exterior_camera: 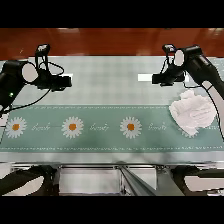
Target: Fold the shirts.
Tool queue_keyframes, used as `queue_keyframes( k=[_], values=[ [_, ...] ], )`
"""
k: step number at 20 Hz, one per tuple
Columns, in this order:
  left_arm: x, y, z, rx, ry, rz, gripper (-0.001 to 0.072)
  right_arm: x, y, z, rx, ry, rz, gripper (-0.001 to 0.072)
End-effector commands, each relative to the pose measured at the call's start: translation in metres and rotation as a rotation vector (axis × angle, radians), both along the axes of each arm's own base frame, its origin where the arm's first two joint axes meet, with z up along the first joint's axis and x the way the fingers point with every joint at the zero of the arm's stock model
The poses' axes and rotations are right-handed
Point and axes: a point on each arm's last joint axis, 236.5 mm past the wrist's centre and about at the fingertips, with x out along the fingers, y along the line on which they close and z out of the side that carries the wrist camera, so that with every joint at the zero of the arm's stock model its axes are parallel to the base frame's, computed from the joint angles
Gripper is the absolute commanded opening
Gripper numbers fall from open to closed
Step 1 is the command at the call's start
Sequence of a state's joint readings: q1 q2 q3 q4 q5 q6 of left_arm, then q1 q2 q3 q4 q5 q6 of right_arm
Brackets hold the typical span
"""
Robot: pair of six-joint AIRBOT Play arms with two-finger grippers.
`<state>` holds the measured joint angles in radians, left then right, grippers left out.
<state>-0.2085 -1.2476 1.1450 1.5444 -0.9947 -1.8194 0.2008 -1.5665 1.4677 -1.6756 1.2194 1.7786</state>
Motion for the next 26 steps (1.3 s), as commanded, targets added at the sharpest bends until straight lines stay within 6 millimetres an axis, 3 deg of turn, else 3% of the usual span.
queue_keyframes(
  k=[1,15,23,24,25,26],
  values=[
    [0.0,0.0,0.0,0.001,0.001,0.0,0.002,0.0,0.0,0.0,0.001,-0.001,0.0,0.002],
    [0.001,0.0,0.0,0.0,-0.002,0.0,0.002,0.0,0.0,0.0,0.001,-0.001,0.0,0.002],
    [0.029,-0.005,0.015,-0.027,-0.137,0.004,0.0021,0.015,0.002,0.007,0.007,-0.07,0.009,0.002],
    [0.03,-0.003,0.019,-0.027,-0.14,0.007,0.0047,0.016,0.002,0.01,0.003,-0.078,0.018,0.0027],
    [0.031,0.003,0.026,-0.015,-0.135,0.007,0.0215,0.02,-0.002,0.018,-0.021,-0.109,0.05,0.0126],
    [0.029,0.01,0.034,-0.007,-0.121,0.017,0.0443,0.019,-0.009,0.032,-0.057,-0.134,0.082,0.0288]
  ],
)
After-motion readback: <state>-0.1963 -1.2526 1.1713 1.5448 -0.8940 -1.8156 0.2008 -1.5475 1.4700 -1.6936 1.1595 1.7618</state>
